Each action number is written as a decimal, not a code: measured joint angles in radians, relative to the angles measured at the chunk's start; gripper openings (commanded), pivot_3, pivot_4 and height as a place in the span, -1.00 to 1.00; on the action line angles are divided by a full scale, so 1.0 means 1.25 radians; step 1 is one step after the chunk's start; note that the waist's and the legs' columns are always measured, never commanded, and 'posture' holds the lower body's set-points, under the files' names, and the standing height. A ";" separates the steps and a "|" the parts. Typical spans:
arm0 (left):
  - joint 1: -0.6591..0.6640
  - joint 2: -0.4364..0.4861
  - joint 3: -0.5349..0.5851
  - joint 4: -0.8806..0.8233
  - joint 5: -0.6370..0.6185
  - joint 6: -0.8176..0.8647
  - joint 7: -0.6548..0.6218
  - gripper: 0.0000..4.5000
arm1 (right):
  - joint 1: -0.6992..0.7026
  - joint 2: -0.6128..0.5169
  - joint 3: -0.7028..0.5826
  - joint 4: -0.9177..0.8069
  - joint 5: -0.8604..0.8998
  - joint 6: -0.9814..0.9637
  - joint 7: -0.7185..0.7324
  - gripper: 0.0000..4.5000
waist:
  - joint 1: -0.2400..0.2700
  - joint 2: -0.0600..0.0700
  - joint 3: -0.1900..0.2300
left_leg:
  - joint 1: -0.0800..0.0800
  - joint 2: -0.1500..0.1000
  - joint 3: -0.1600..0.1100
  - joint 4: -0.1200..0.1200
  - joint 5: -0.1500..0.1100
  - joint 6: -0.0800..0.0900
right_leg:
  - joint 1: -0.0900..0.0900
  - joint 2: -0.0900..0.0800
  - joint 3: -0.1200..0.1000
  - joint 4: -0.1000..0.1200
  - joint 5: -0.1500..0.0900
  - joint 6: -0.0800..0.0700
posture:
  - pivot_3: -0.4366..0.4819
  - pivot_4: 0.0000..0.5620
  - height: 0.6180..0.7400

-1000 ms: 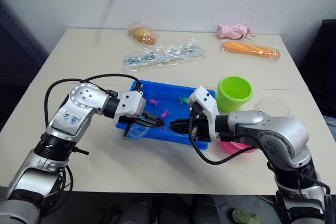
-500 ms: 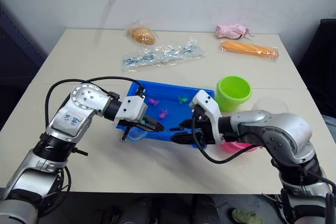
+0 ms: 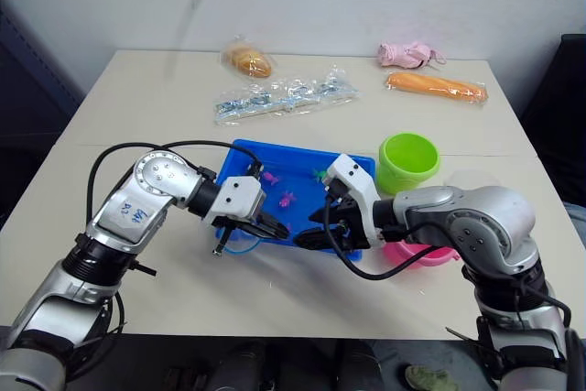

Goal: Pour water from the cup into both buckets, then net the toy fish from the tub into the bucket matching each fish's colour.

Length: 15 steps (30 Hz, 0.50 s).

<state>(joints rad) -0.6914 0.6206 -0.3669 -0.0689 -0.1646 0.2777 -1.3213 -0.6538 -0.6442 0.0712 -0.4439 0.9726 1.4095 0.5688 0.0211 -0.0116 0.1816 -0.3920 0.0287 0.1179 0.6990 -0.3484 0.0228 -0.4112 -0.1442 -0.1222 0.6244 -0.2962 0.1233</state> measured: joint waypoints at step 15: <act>-0.002 -0.008 -0.003 0.018 0.009 -0.030 0.001 -1.00 | 0.005 -0.001 0.000 0.000 0.000 0.004 0.024 -0.97 | 0.000 0.000 0.000 | 0.000 0.000 0.000 0.000 0.000 0.000 | 0.000 0.000 0.000 0.000 0.000 0.000 | -0.05 -0.47 1.00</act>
<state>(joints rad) -0.6935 0.6108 -0.3704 -0.0466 -0.1532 0.2403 -1.3200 -0.6481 -0.6460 0.0711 -0.4442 0.9732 1.4151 0.5989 0.0209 -0.0116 0.1816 -0.3920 0.0287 0.1179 0.6991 -0.3484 0.0228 -0.4113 -0.1442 -0.1220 0.6244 -0.2962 0.1233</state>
